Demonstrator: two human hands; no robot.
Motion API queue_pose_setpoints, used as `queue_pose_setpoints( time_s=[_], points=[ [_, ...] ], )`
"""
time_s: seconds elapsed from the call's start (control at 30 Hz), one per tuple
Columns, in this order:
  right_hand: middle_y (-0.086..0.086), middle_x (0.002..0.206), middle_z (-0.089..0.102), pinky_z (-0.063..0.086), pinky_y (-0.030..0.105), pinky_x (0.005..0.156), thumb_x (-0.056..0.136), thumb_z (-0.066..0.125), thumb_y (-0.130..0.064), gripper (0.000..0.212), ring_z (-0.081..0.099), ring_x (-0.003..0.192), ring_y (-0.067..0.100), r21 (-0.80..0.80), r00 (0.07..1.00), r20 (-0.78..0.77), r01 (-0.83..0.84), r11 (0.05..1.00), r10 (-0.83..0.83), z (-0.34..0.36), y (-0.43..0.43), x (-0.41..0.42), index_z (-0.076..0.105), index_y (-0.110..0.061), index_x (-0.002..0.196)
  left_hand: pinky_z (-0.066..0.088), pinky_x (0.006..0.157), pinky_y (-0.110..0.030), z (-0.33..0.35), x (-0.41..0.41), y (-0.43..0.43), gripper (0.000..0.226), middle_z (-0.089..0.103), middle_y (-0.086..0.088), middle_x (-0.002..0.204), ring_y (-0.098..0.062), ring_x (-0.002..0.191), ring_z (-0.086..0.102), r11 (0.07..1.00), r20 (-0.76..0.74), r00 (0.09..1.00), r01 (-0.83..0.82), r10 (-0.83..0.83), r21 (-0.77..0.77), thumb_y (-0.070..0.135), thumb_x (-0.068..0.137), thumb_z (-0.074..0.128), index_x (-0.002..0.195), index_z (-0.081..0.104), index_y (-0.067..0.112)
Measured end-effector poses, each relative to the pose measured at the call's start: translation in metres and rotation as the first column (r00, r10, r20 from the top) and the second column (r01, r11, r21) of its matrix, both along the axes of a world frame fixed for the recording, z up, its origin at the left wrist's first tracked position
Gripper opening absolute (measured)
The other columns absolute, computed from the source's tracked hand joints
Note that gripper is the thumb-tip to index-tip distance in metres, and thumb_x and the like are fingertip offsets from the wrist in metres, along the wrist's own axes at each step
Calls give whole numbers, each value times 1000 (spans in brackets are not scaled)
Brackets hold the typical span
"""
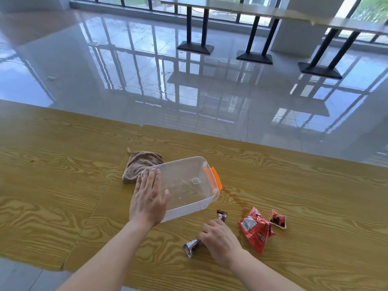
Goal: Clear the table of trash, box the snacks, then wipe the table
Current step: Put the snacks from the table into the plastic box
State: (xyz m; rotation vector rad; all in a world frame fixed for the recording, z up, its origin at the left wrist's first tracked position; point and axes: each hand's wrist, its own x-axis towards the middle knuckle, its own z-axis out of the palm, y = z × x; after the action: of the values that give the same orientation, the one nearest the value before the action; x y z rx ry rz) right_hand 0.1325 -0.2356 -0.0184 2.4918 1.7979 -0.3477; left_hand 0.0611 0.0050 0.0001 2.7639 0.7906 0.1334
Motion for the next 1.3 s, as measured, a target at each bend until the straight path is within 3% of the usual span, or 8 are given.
queue_pose_setpoints(
  time_s=[0.13, 0.3, 0.47, 0.6, 0.8, 0.9, 1.07, 1.3],
  points=[
    [-8, 86, 63, 52, 29, 76, 78, 69, -9, 17, 59, 82, 16, 327, 997, -21, 72, 942, -69, 19, -17, -3, 70, -23, 88, -11, 122, -34, -1, 0, 0, 78, -2, -6, 166, -17, 151, -12, 1000, 38, 999, 1, -1, 0, 48, 88, 12, 156, 6, 10],
    [-5, 96, 65, 49, 19, 77, 84, 73, -6, 22, 60, 87, 10, 693, 946, -200, 322, 645, -256, 66, -8, 20, 72, -15, 104, -11, 122, -35, -2, 1, -1, 80, -1, -7, 166, -17, 151, -12, 1000, 37, 999, -7, 7, 9, 41, 84, 19, 156, 8, 9],
    [3, 92, 67, 48, 33, 54, 86, 62, -5, 13, 61, 70, 25, 373, 937, -113, 349, 860, -331, 92, 60, 58, 69, -14, 79, -8, 123, -37, 0, 1, -2, 81, 0, -7, 166, -19, 151, -11, 1000, 17, 1000, -12, 11, 26, 49, 86, 20, 156, 10, 10],
    [2, 83, 65, 40, 32, 75, 88, 54, -7, 17, 53, 92, 29, 223, 955, -42, 296, 929, -294, 77, 93, 61, 68, -14, 81, -6, 123, -38, 1, 0, -2, 94, 0, -8, 166, -18, 151, -13, 999, 28, 1000, 8, -9, 42, 74, 88, 15, 156, 11, 10],
    [-4, 97, 71, 48, 21, 78, 83, 74, -8, 22, 58, 92, 14, 619, 873, -263, 479, 623, -410, 73, 42, 54, 73, -15, 104, -7, 123, -42, 2, 0, 0, 131, -6, -9, 166, -21, 150, -18, 999, -12, 999, 36, -36, 4, 102, 64, 23, 156, 6, 10],
    [-5, 94, 69, 50, 21, 74, 86, 72, -9, 19, 62, 87, 10, 537, 696, -459, 712, 452, -552, 50, 2, 39, 72, -15, 104, -8, 123, -44, 1, 0, 0, 134, -8, -9, 165, -22, 150, -20, 999, -26, 999, 42, -41, 9, 103, 61, 23, 156, 4, 11],
    [-6, 101, 55, 45, 27, 78, 89, 70, -36, 30, 57, 93, 16, 39, 556, -402, 804, 593, -728, -3, -18, 10, 59, -22, 113, -9, 122, -44, 2, 1, 0, 133, -11, -10, 165, -23, 149, -23, 999, -51, 998, 44, -43, 20, 103, 62, 19, 156, 0, 11],
    [-5, 92, 50, 51, 34, 72, 82, 61, -13, 28, 56, 80, 19, 38, 500, -395, 847, 530, -771, -10, -5, -1, 46, -26, 103, -12, 122, -43, 2, 0, 1, 129, -16, -8, 164, -21, 147, -27, 999, -65, 997, 45, -43, 27, 102, 64, 16, 155, -5, 12]
  ],
)
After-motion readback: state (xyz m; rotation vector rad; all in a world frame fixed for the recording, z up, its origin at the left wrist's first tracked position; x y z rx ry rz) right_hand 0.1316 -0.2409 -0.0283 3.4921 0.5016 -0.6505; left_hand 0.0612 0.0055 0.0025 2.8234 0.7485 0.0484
